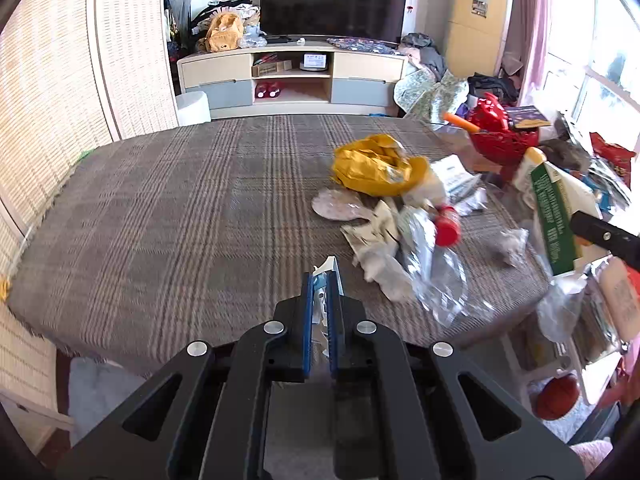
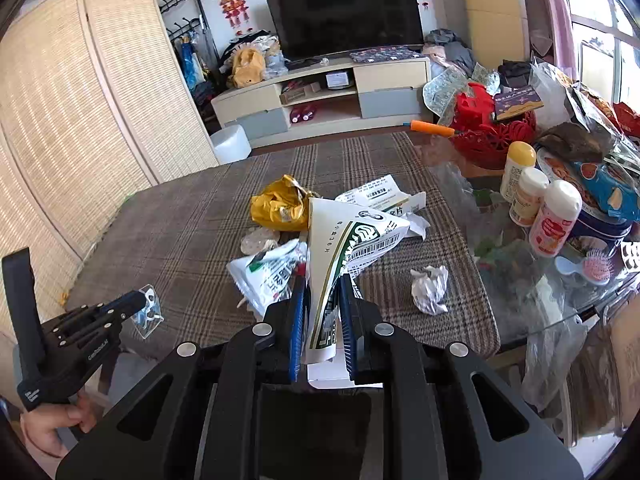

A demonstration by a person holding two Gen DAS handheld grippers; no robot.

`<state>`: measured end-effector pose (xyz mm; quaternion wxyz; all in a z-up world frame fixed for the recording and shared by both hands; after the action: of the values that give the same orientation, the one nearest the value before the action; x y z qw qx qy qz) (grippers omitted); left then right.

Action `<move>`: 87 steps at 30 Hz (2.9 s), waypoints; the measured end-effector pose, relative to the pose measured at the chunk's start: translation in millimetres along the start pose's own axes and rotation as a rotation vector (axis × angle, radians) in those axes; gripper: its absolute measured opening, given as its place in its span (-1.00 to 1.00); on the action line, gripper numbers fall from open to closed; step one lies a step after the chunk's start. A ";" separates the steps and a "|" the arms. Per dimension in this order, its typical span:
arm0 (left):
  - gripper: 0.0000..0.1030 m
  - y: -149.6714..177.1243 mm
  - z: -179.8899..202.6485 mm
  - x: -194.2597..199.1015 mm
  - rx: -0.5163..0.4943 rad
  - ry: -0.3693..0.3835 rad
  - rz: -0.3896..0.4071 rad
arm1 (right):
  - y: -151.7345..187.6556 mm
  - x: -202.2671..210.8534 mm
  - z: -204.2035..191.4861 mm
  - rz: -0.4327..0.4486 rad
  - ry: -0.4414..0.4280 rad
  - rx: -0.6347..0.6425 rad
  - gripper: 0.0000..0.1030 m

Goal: Collect trash
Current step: 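Carry both held items down over the dark trash bin with both tools, then open both tools to drop the items into the bin, then move both tools back over the table trash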

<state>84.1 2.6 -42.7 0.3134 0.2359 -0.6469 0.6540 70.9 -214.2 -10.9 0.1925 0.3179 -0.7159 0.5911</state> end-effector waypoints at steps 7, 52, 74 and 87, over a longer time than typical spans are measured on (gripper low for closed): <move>-0.90 64.3 33.5 27.4 0.002 0.067 -0.036 | 60.7 20.0 -1.8 -0.035 -0.037 -0.016 -0.65; 0.84 196.0 50.1 -72.5 -0.012 0.108 -0.293 | 193.7 -95.6 31.5 -0.322 0.073 -0.051 0.92; 0.84 13.3 43.8 -25.2 -0.082 0.051 -0.065 | 32.4 -44.8 100.2 -0.109 0.176 -0.095 0.93; 0.84 -50.3 73.3 -77.8 -0.093 0.109 -0.058 | -3.9 -103.7 112.6 -0.165 0.157 -0.118 0.84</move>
<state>166.9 -80.1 -59.3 0.3777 0.2040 -0.6513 0.6258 159.9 -300.1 -101.2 0.3143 0.3165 -0.7037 0.5530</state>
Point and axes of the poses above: each gripper's, at about its wrist camera, not at the fingertips, and x roughly against the way its jaws point, z to its right, y to its underside, the point moved 6 cm from there along -x, roughly the way its jaws point
